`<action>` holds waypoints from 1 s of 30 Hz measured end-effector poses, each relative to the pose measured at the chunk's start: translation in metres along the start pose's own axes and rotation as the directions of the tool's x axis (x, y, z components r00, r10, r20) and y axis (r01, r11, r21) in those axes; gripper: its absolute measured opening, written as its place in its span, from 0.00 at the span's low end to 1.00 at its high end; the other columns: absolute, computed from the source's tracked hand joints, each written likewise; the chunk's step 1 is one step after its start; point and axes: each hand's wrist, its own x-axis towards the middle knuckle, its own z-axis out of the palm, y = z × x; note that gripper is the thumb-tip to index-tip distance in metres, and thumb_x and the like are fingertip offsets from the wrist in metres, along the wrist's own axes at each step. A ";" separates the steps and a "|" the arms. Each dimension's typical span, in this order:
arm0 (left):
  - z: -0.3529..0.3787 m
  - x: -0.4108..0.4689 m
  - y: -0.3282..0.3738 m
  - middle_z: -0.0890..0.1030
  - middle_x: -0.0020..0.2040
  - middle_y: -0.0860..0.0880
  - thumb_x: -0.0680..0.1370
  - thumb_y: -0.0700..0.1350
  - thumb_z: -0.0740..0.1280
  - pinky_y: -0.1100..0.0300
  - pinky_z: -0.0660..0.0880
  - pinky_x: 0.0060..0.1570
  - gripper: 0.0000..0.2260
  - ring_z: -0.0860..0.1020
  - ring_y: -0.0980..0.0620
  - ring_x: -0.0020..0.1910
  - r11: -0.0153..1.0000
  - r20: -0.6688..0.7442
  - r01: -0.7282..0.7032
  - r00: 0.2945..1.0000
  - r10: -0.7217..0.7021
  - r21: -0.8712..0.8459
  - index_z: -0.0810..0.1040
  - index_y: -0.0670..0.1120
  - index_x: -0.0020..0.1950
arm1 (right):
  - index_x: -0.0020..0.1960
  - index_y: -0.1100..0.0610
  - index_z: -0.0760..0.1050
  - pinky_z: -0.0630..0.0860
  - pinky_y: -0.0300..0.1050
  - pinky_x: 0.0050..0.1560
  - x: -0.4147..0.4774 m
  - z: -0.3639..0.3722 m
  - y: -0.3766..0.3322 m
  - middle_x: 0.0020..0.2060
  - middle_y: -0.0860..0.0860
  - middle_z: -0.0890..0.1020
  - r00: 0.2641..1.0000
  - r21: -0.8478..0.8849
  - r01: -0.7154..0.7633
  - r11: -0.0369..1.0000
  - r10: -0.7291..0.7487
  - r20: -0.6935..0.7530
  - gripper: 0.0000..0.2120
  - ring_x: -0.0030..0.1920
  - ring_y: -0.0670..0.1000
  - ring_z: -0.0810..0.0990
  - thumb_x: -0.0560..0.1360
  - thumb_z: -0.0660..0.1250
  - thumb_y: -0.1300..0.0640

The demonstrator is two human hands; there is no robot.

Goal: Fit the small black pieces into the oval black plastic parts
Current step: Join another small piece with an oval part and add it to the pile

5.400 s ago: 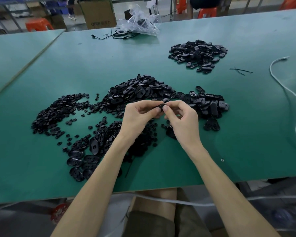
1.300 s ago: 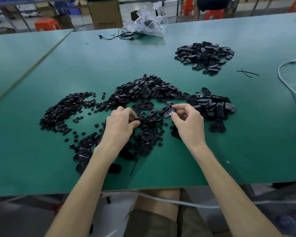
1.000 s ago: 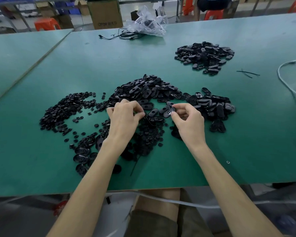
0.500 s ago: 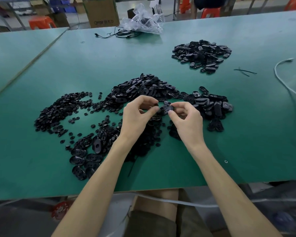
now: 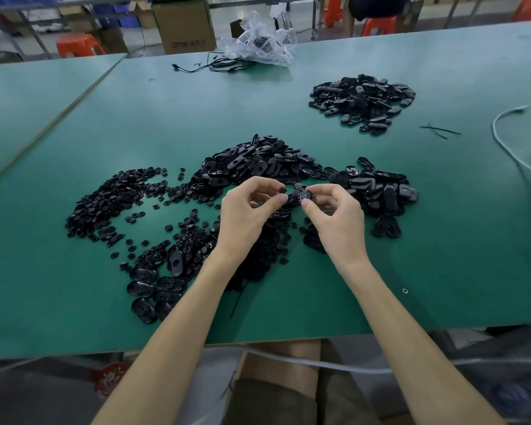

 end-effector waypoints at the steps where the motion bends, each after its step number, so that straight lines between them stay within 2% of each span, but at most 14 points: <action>1: 0.001 0.000 0.000 0.86 0.45 0.55 0.76 0.43 0.78 0.52 0.81 0.46 0.05 0.82 0.52 0.41 1.000 0.009 -0.005 1.000 0.005 0.013 0.85 0.49 0.50 | 0.55 0.51 0.82 0.76 0.31 0.44 0.000 0.000 0.000 0.43 0.43 0.85 1.000 0.003 -0.004 1.000 0.004 0.002 0.07 0.46 0.38 0.83 0.78 0.75 0.56; 7: 0.002 -0.002 -0.001 0.85 0.43 0.52 0.78 0.41 0.76 0.58 0.78 0.42 0.03 0.81 0.53 0.39 0.999 0.045 -0.013 0.999 0.011 0.044 0.86 0.48 0.50 | 0.54 0.49 0.82 0.80 0.37 0.47 0.000 -0.001 -0.002 0.43 0.44 0.87 1.000 0.017 -0.013 1.000 0.013 0.019 0.07 0.47 0.41 0.85 0.77 0.75 0.57; 10: 0.001 -0.002 0.001 0.85 0.41 0.53 0.79 0.41 0.74 0.59 0.77 0.40 0.03 0.80 0.55 0.37 0.999 0.035 -0.015 0.999 0.014 0.046 0.87 0.48 0.50 | 0.53 0.49 0.82 0.80 0.37 0.47 0.000 0.000 -0.002 0.42 0.43 0.87 1.000 0.024 -0.018 1.000 0.018 0.021 0.07 0.46 0.42 0.85 0.77 0.75 0.58; 14: 0.003 -0.004 0.002 0.85 0.40 0.51 0.78 0.41 0.75 0.55 0.77 0.39 0.04 0.80 0.45 0.38 0.998 0.037 -0.025 0.999 0.023 0.051 0.87 0.50 0.49 | 0.51 0.49 0.82 0.80 0.37 0.47 0.000 0.000 -0.002 0.42 0.42 0.88 0.999 0.037 -0.030 0.999 0.029 0.020 0.06 0.45 0.41 0.86 0.77 0.76 0.58; 19: 0.005 -0.003 0.001 0.85 0.41 0.54 0.77 0.40 0.75 0.61 0.75 0.37 0.04 0.77 0.54 0.35 0.998 0.056 -0.026 0.998 0.022 0.065 0.85 0.49 0.48 | 0.47 0.51 0.81 0.80 0.35 0.48 0.000 -0.001 -0.001 0.42 0.40 0.87 0.998 0.047 -0.021 0.999 0.018 0.058 0.06 0.46 0.40 0.86 0.76 0.76 0.60; 23: 0.006 -0.004 0.000 0.85 0.41 0.54 0.77 0.40 0.76 0.66 0.73 0.38 0.05 0.78 0.56 0.36 0.997 0.068 -0.033 0.997 0.029 0.064 0.84 0.49 0.47 | 0.47 0.50 0.81 0.82 0.40 0.50 -0.001 0.000 -0.001 0.42 0.41 0.87 0.998 0.037 -0.003 0.999 0.000 0.065 0.07 0.46 0.40 0.86 0.76 0.76 0.60; 26: 0.005 -0.004 0.000 0.85 0.40 0.53 0.76 0.40 0.76 0.68 0.73 0.39 0.05 0.80 0.55 0.38 0.997 0.052 -0.034 0.998 0.031 0.067 0.83 0.49 0.46 | 0.46 0.49 0.80 0.83 0.39 0.50 -0.002 0.002 -0.003 0.43 0.42 0.87 0.997 0.014 0.027 1.000 -0.028 0.072 0.08 0.46 0.40 0.86 0.76 0.76 0.60; 30: 0.005 -0.004 0.000 0.83 0.38 0.57 0.77 0.39 0.76 0.69 0.71 0.38 0.05 0.77 0.61 0.35 0.997 0.055 -0.031 0.998 0.028 0.070 0.83 0.48 0.46 | 0.45 0.49 0.80 0.82 0.38 0.49 -0.001 0.001 -0.003 0.42 0.42 0.87 0.997 0.032 0.019 0.999 -0.021 0.072 0.08 0.46 0.41 0.86 0.76 0.77 0.60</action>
